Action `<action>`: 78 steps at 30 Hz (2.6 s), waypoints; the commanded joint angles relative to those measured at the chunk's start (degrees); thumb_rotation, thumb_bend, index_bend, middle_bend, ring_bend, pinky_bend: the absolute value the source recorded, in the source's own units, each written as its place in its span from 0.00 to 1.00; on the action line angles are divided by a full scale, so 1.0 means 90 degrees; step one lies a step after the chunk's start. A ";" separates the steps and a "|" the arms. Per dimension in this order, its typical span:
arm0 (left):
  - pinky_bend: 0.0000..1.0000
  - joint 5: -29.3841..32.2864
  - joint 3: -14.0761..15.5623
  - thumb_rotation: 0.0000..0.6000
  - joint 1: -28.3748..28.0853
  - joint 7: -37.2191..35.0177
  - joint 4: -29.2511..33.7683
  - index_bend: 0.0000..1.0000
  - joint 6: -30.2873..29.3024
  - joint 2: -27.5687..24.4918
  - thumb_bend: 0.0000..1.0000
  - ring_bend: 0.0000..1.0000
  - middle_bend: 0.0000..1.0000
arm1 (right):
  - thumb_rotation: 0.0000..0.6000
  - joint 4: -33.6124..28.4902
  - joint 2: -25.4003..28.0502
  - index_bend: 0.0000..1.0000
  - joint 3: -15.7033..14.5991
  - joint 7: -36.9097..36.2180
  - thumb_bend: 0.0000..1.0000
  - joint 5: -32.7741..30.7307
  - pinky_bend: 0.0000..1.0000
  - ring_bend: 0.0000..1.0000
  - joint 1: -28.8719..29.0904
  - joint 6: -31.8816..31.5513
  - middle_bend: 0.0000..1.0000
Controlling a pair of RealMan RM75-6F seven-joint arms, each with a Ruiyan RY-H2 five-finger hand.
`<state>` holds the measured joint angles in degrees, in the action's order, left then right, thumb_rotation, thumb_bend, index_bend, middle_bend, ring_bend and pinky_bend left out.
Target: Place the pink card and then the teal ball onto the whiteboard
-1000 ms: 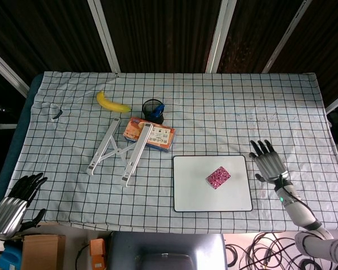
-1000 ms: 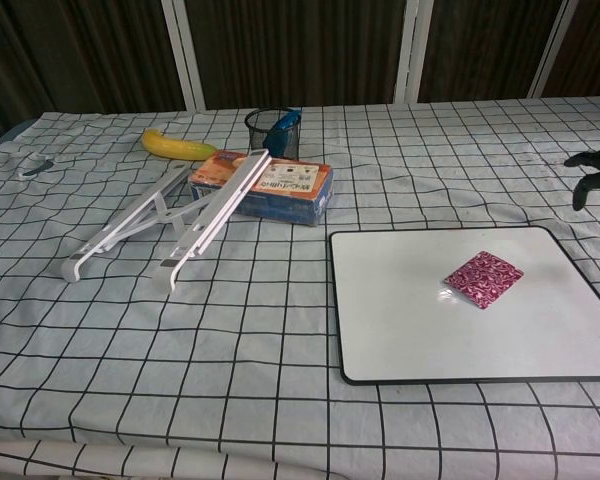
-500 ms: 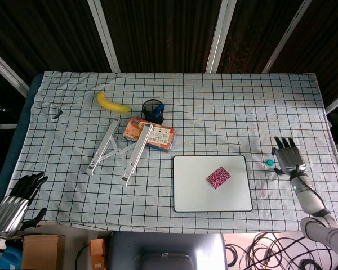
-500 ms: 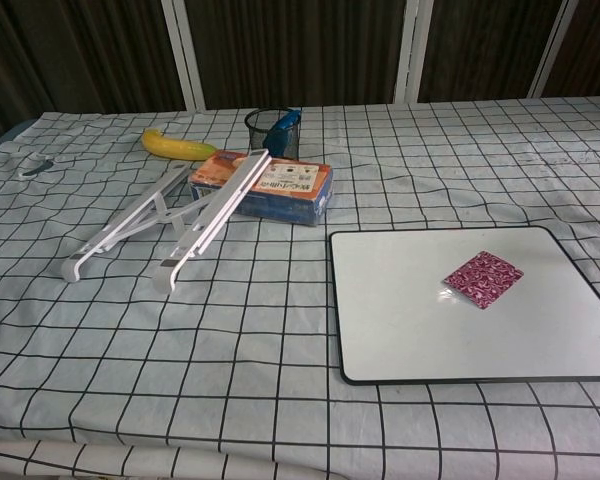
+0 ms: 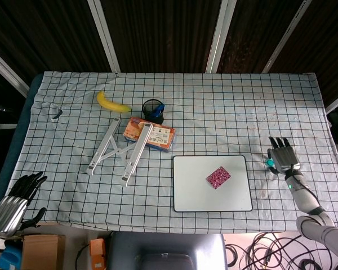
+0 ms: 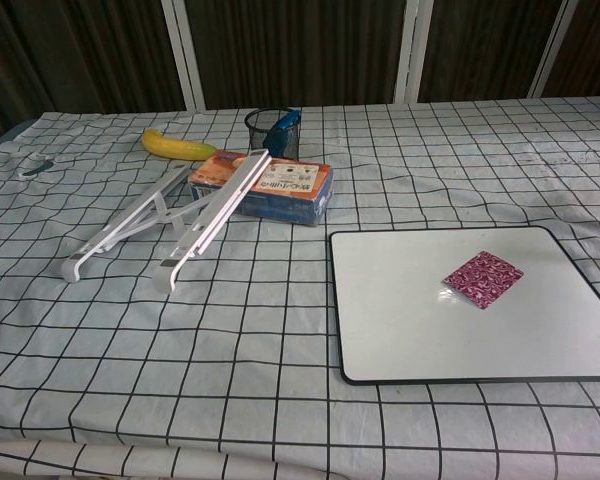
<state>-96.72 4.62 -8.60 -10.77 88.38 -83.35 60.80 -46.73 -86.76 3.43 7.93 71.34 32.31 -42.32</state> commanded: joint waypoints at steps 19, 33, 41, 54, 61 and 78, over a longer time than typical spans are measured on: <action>0.00 -0.0031 0.0007 1.00 -0.0017 -0.0025 -0.0002 0.00 0.0004 -0.0004 0.39 0.00 0.00 | 1.00 -0.2138 0.0915 0.50 0.0396 0.0023 0.26 0.0339 0.00 0.00 0.0003 -0.0982 0.00; 0.00 -0.0104 0.0046 1.00 0.0093 -0.0099 -0.0097 0.00 -0.0213 -0.0008 0.39 0.00 0.00 | 1.00 -0.3657 0.0334 0.48 0.0322 0.1900 0.26 0.0033 0.00 0.00 0.0580 -0.0802 0.00; 0.00 -0.0134 0.0071 1.00 0.0158 -0.0100 -0.0087 0.00 -0.0306 -0.0017 0.39 0.00 0.00 | 1.00 -0.3600 0.0296 0.47 0.0104 0.2158 0.26 -0.0144 0.00 0.00 0.0582 -0.0710 0.00; 0.00 -0.0183 0.0059 1.00 0.0136 -0.0184 -0.0122 0.00 -0.0325 -0.0005 0.39 0.00 0.00 | 1.00 -0.3642 0.0364 0.33 -0.0074 0.2252 0.26 -0.0210 0.00 0.00 0.0588 -0.0685 0.00; 0.00 -0.0169 0.0060 1.00 0.0142 -0.0196 -0.0140 0.00 -0.0322 -0.0021 0.39 0.00 0.00 | 1.00 -0.4178 0.0817 0.20 -0.0141 0.1914 0.26 0.0165 0.00 0.00 0.0251 -0.1400 0.00; 0.00 -0.0297 0.0079 1.00 0.0161 0.0033 -0.0081 0.00 -0.0398 -0.0038 0.39 0.00 0.00 | 1.00 -0.4941 0.2224 0.00 -0.1110 0.0083 0.26 0.1351 0.00 0.00 -0.2718 -0.5424 0.00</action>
<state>-99.39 5.40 -7.27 -10.75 87.67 -86.65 60.40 -91.25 -68.62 -5.76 15.52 84.13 10.44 -89.55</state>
